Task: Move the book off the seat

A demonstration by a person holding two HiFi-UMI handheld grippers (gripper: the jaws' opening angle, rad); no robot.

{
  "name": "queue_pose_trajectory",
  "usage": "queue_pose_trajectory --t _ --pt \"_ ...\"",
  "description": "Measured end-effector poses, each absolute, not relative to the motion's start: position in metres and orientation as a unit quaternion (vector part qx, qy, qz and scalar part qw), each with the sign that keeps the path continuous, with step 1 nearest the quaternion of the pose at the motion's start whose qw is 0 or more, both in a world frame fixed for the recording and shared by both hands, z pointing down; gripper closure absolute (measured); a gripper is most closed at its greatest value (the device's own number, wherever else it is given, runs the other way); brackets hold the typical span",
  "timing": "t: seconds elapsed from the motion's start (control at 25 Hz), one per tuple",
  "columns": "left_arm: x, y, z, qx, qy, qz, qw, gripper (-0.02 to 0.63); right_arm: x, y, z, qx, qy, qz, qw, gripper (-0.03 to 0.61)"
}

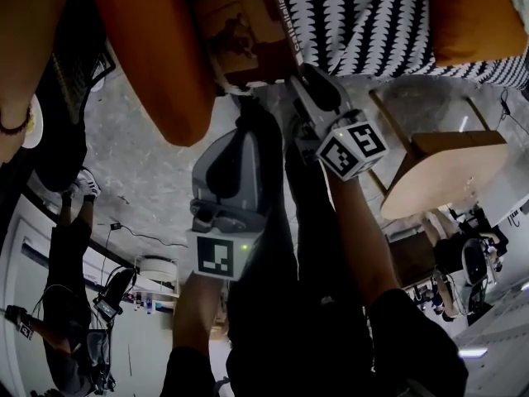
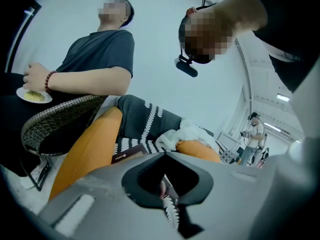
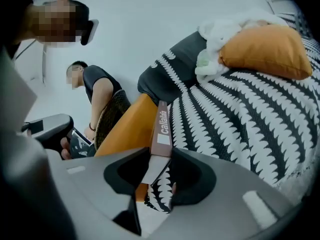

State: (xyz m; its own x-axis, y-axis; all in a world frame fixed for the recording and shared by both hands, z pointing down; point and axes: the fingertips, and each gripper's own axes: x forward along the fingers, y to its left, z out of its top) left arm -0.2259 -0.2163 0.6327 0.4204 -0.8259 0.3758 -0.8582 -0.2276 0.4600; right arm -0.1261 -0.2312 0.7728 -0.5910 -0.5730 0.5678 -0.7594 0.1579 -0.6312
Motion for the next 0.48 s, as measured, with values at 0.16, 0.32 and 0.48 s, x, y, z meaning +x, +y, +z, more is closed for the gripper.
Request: queue_pose_trajectory --t 0.16,0.32,0.48 --pt "-0.235 -0.222 0.610 0.780 -0.545 0.022 0.306 0.607 -0.134 -0.240 0.745 0.443 -0.758 0.468 0.101 0.428" --pt "-0.239 -0.217 0.601 0.778 -0.548 0.020 0.305 0.607 -0.133 -0.237 0.731 0.449 -0.758 0.462 0.103 0.430" --pt "-0.231 -0.205 0.612 0.777 -0.550 0.024 0.305 0.607 -0.122 -0.224 0.737 0.455 -0.756 0.456 0.116 0.431"
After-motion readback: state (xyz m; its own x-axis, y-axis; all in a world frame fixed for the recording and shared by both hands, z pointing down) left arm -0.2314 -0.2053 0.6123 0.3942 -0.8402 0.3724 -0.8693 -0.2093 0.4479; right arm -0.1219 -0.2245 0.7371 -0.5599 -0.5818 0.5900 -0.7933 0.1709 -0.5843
